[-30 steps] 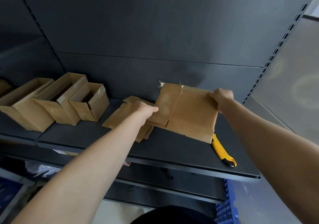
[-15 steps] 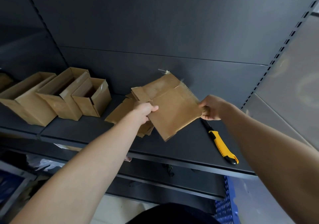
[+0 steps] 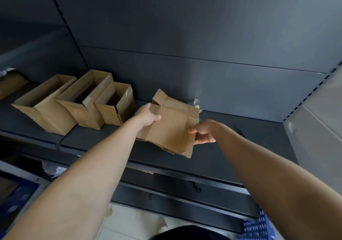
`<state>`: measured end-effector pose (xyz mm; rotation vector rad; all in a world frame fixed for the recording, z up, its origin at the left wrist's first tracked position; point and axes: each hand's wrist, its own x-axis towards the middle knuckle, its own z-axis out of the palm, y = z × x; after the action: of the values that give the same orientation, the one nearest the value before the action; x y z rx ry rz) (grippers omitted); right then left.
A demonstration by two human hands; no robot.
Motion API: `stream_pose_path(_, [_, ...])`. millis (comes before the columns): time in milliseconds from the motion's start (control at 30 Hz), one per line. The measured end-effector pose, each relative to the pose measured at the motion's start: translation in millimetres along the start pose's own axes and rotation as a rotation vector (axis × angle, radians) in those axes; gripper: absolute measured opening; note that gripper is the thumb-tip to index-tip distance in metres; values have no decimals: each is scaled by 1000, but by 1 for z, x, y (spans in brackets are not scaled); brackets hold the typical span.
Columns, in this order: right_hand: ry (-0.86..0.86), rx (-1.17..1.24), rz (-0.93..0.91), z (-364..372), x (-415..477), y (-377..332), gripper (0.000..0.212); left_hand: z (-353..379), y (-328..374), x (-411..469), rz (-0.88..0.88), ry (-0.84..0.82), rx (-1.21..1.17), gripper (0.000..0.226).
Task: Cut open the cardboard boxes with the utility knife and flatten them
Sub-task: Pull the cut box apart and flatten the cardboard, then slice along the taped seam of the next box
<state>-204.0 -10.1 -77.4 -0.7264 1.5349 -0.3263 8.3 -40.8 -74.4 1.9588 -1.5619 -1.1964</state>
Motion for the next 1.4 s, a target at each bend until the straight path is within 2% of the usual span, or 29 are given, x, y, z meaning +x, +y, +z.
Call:
stream_pose_path(67, [23, -44, 4, 9, 7, -4, 33, -4, -6, 8, 15, 1, 42, 75])
stream_pose_path(233, [122, -223, 30, 21, 19, -14, 42, 2, -19, 27, 64, 14, 179, 59])
stream_pose_path(333, [358, -403, -22, 19, 23, -24, 33, 0, -19, 35, 114, 50, 209, 50])
stream_pose_path(400, [541, -528, -109, 17, 21, -36, 20, -6, -16, 40, 175, 121, 230, 42])
stream_pose_path(467, [646, -561, -206, 18, 19, -49, 12, -16, -11, 42, 282, 228, 305, 32])
stream_pose_path(533, [628, -538, -278, 24, 19, -63, 16, -27, -9, 44, 417, 381, 451, 26])
stream_pose_path(600, [559, -543, -347, 32, 19, -74, 29, -40, -12, 45, 488, 531, 568, 26])
stream_pose_path(667, [516, -548, -412, 44, 16, -83, 39, -54, -19, 47, 417, 632, 627, 32])
stream_pose_path(733, [471, -557, -449, 54, 16, -89, 41, -67, -29, 51, 247, 646, 661, 44])
stream_pose_path(833, [391, -600, -456, 69, 16, -96, 40, -79, -45, 56, 46, 504, 512, 53])
stream_pose_path(900, [349, -619, -458, 77, 16, -99, 42, -81, -54, 57, 39, 475, 474, 34])
stream_pose_path(967, [319, -637, -458, 83, 17, -101, 43, -83, -58, 53, 46, 511, 482, 14])
stream_pose_path(1200, [259, -627, -467, 96, 11, -109, 43, -103, -31, 25, 159, 681, 356, 13])
stream_pose_path(1300, [268, -554, -514, 95, 4, -115, 37, -113, -9, 9, 210, 750, 143, 20])
stream_pose_path(1367, [315, -460, -531, 89, 1, -117, 46, -113, 6, 0, 209, 732, -67, 23])
stream_pose_path(1400, [328, -386, -536, 82, -1, -117, 58, -110, 14, -5, 204, 694, -179, 24])
